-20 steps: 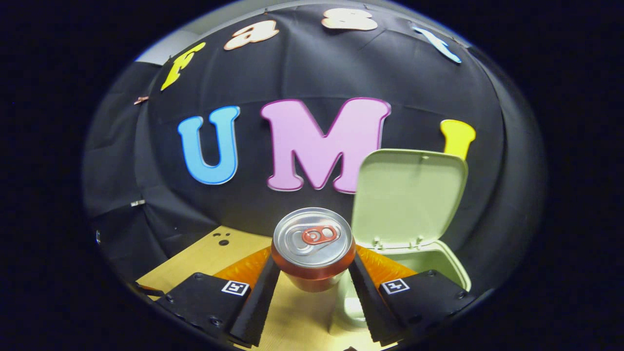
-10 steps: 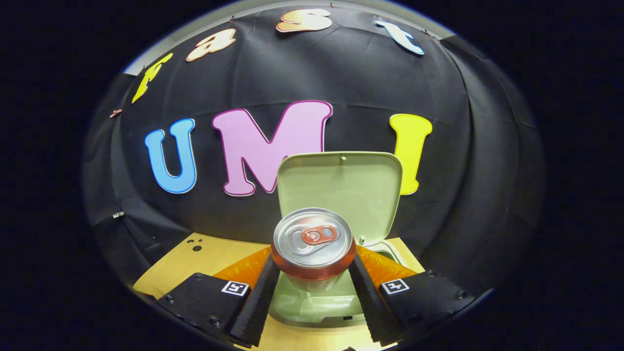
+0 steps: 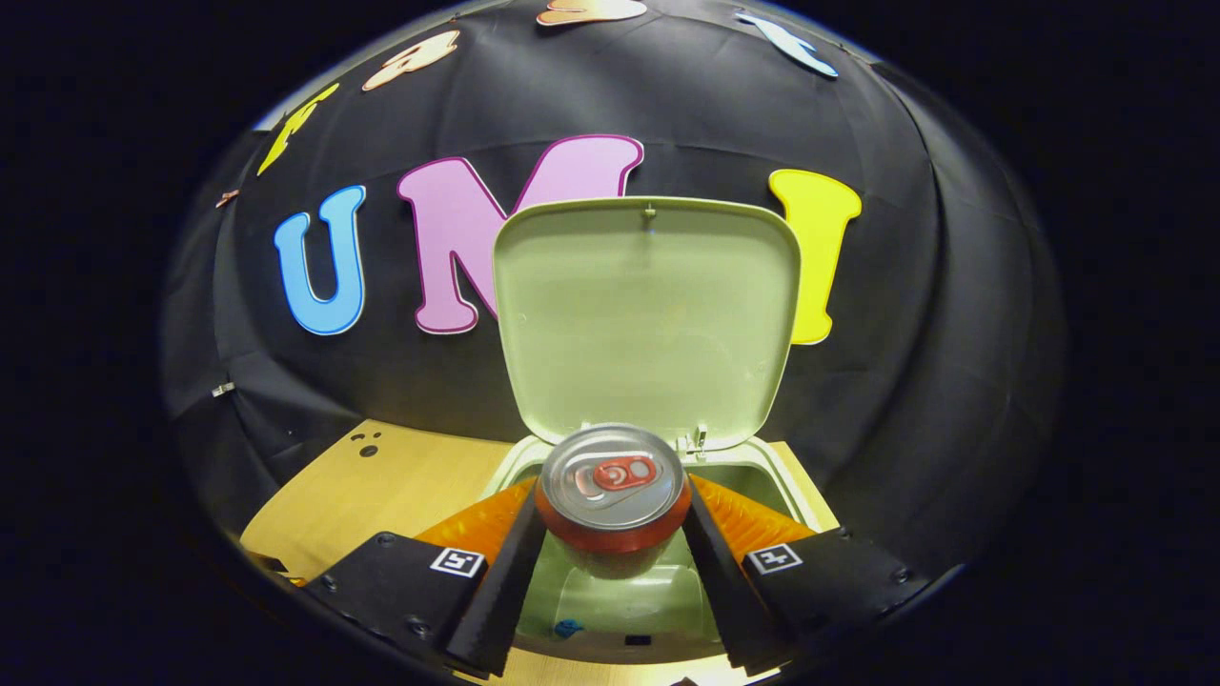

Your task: Press the lid of the desktop garbage bin to open it, pick up the crumpled paper on the desktop and throw it into the bin, then pick up the pop can on the desktop and drop it into the bin, and finally close the garbage bin lid.

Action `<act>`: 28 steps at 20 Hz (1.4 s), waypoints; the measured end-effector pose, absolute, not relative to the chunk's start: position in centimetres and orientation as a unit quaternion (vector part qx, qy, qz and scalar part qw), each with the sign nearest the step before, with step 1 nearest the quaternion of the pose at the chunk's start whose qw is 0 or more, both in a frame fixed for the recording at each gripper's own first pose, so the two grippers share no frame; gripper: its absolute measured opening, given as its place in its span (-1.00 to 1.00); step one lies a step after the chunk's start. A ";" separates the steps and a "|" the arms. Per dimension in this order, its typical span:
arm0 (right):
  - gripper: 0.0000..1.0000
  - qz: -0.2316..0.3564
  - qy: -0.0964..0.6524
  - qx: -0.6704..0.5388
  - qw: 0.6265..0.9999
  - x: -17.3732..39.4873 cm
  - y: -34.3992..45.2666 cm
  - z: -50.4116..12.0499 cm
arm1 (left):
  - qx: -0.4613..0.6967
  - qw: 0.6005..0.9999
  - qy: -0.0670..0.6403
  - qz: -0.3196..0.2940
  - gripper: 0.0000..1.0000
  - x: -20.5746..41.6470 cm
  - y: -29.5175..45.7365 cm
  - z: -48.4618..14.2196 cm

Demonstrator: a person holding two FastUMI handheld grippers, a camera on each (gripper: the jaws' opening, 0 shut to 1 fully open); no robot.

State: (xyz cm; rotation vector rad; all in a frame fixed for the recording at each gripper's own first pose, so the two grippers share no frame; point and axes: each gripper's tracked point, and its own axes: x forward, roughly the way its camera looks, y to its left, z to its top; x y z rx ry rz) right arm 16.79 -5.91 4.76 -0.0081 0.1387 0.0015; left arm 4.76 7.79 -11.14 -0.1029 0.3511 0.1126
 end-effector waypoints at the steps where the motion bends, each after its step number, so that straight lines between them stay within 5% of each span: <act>1: 0.69 0.002 0.065 -0.008 0.998 16.9 -6.0 4.9 | -0.048 0.982 0.174 0.056 0.92 4.9 7.4 -11.1; 8: 0.94 0.011 0.024 -0.034 0.999 16.2 -6.4 8.5 | -0.046 0.981 0.181 0.052 0.92 5.2 5.8 -11.6; 17: 0.94 0.028 -0.068 -0.070 0.995 15.7 -5.5 19.0 | -0.047 0.980 0.183 0.062 0.92 4.8 5.7 -12.3; 28: 0.94 0.001 -0.090 -0.015 0.996 19.5 -6.7 25.2 | -0.045 0.976 0.194 0.089 0.92 3.0 7.5 -13.6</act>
